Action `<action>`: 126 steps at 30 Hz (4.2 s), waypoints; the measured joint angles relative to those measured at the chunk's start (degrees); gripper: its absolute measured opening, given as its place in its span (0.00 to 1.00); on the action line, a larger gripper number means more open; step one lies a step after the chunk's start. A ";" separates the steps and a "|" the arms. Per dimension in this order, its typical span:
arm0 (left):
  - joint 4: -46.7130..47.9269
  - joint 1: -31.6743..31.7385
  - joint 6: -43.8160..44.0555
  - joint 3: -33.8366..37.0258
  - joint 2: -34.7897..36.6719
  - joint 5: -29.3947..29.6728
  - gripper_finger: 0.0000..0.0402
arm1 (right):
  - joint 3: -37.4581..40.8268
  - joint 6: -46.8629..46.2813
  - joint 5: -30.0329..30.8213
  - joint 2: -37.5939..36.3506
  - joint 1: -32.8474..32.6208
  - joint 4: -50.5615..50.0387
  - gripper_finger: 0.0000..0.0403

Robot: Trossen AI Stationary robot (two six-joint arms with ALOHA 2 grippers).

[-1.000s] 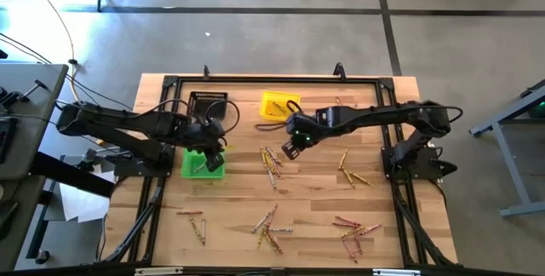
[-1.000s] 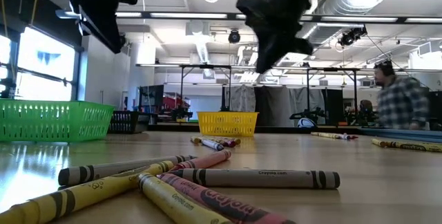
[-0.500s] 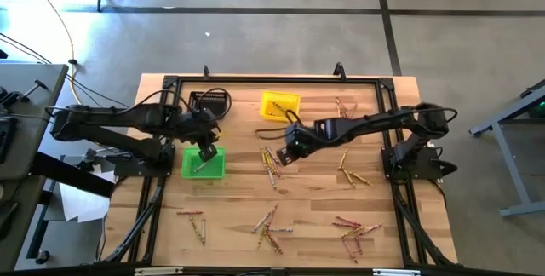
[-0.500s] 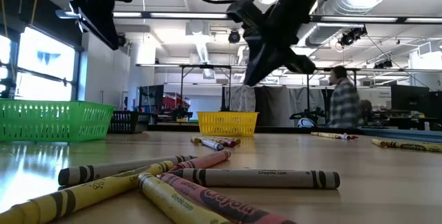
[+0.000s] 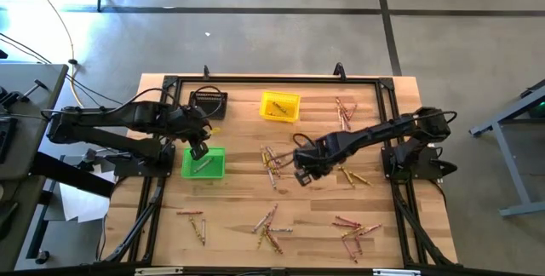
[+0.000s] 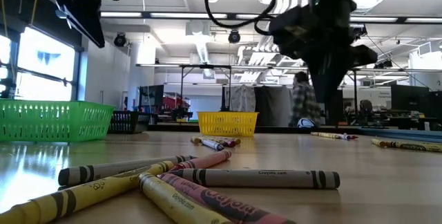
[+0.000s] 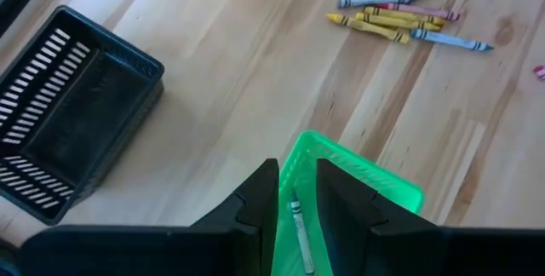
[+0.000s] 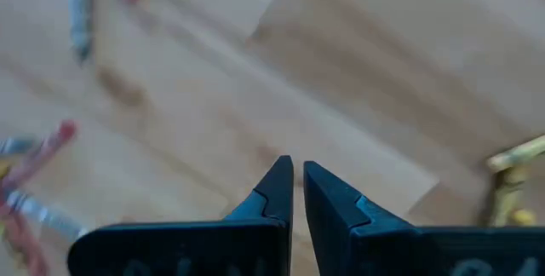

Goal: Sort crayons
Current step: Put the red crayon into the black bin

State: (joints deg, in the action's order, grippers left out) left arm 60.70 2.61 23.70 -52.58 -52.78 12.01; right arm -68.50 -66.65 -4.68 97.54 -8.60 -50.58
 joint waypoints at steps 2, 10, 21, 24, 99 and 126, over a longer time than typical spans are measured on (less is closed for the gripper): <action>-0.01 0.05 0.00 0.00 0.58 0.06 0.17 | 0.01 -0.42 -0.38 0.00 -0.77 3.60 0.04; 0.05 0.04 0.01 0.00 3.02 0.33 0.17 | -0.07 5.39 0.98 2.18 -0.70 22.34 0.20; 5.11 0.04 -0.24 0.00 6.58 0.36 0.17 | -0.03 -5.61 2.42 8.44 1.91 26.83 0.41; 6.75 0.04 -0.28 0.00 7.39 0.37 0.17 | -0.03 -7.30 2.32 9.58 1.97 27.68 0.41; 19.17 0.04 -6.34 -0.02 17.22 5.11 0.17 | -18.13 -6.47 4.90 24.74 2.38 8.53 0.03; 12.86 0.04 -0.20 0.88 26.43 16.53 0.17 | -42.28 12.61 16.78 23.10 7.76 7.15 0.03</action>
State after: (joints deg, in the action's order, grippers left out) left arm 73.56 2.66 23.50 -51.70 -26.36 28.54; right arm -110.78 -54.04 12.10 120.64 -0.84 -43.43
